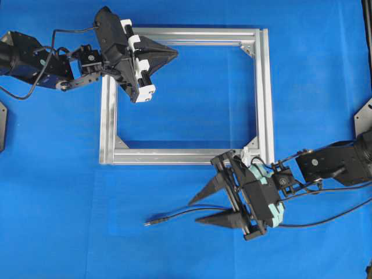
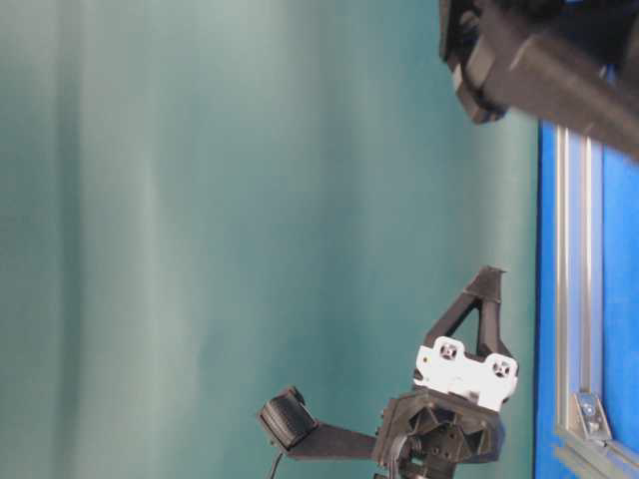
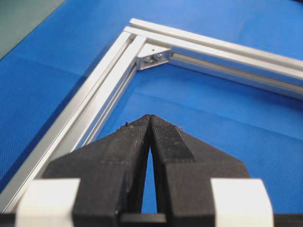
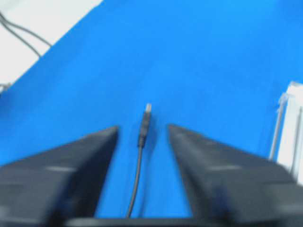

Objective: Insert the wire through the string loop located on the right side.
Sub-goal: 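Lower the right gripper onto the black USB cable and grasp it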

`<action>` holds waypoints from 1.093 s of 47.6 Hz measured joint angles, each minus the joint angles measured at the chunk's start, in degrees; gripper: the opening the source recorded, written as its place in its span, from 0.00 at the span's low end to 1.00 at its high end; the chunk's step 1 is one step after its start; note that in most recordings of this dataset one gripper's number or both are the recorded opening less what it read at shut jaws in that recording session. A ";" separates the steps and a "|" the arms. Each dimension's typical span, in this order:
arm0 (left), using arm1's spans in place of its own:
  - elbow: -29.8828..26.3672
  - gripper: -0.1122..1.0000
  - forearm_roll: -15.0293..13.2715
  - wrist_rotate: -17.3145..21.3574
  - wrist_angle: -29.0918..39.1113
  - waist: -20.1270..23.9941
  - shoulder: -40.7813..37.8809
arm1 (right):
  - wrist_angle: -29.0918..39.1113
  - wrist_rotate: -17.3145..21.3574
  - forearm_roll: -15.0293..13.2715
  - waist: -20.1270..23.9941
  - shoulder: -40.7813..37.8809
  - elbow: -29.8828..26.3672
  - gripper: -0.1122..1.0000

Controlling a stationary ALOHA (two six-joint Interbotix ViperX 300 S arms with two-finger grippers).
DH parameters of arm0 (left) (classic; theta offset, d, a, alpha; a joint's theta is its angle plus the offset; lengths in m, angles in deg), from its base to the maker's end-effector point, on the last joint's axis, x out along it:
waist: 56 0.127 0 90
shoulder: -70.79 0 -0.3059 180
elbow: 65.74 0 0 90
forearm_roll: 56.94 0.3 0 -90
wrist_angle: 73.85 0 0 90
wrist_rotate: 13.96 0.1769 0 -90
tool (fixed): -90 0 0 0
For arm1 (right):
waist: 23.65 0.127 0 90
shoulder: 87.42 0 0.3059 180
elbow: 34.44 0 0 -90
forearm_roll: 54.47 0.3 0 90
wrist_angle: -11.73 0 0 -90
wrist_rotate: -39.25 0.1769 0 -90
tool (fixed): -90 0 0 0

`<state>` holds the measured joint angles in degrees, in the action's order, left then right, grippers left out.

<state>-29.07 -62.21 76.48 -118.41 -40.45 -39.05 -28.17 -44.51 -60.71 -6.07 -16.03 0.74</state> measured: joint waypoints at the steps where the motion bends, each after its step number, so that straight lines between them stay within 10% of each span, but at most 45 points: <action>1: 0.00 0.10 0.00 0.00 0.00 0.09 0.00 | 0.09 0.35 0.00 0.00 -0.09 -0.09 0.70; 6: 0.00 0.10 0.00 0.00 0.00 0.09 0.00 | 0.97 1.05 0.00 0.09 0.00 -0.62 0.89; 52: 0.09 0.10 0.00 0.00 1.05 0.00 0.00 | 4.48 1.32 8.96 1.93 -15.73 -9.84 0.82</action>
<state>-28.98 -62.21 76.48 -117.36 -40.45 -39.05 -23.69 -43.19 -51.75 -4.14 -31.76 -9.11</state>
